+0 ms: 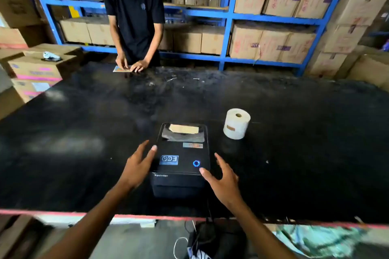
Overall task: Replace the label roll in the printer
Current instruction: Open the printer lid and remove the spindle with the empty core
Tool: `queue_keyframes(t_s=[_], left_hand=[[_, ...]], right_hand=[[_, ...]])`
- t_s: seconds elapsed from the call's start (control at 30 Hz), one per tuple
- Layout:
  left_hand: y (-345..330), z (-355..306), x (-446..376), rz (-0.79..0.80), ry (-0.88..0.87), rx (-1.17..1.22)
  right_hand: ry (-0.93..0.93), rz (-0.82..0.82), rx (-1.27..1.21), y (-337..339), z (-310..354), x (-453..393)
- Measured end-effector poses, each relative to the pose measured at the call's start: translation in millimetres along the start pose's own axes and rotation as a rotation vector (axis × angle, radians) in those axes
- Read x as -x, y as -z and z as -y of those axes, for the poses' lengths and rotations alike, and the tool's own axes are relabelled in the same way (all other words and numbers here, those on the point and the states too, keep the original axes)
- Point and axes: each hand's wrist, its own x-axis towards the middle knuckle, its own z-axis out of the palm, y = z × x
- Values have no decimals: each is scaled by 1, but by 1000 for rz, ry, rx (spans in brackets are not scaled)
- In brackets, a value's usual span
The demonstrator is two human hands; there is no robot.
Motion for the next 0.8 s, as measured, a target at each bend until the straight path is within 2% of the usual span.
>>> queue_keyframes(t_s=[0.1, 0.2, 0.3, 0.5, 0.63, 0.8], left_hand=[[-8, 17, 11, 5, 82, 106], [-16, 24, 23, 48, 173, 220], [-21, 29, 24, 23, 205, 287], [-26, 38, 27, -11, 288, 341], [-25, 37, 27, 4, 302, 414], [-25, 37, 19, -15, 325, 439]], right_hand=[[-9, -31, -187, -18, -16, -2], [-29, -37, -239, -31, -22, 4], [-12, -67, -285, -36, -21, 10], [-2, -117, -201, -34, -23, 6], [89, -114, -109, -19, -13, 0], [112, -185, -133, 13, 54, -46]])
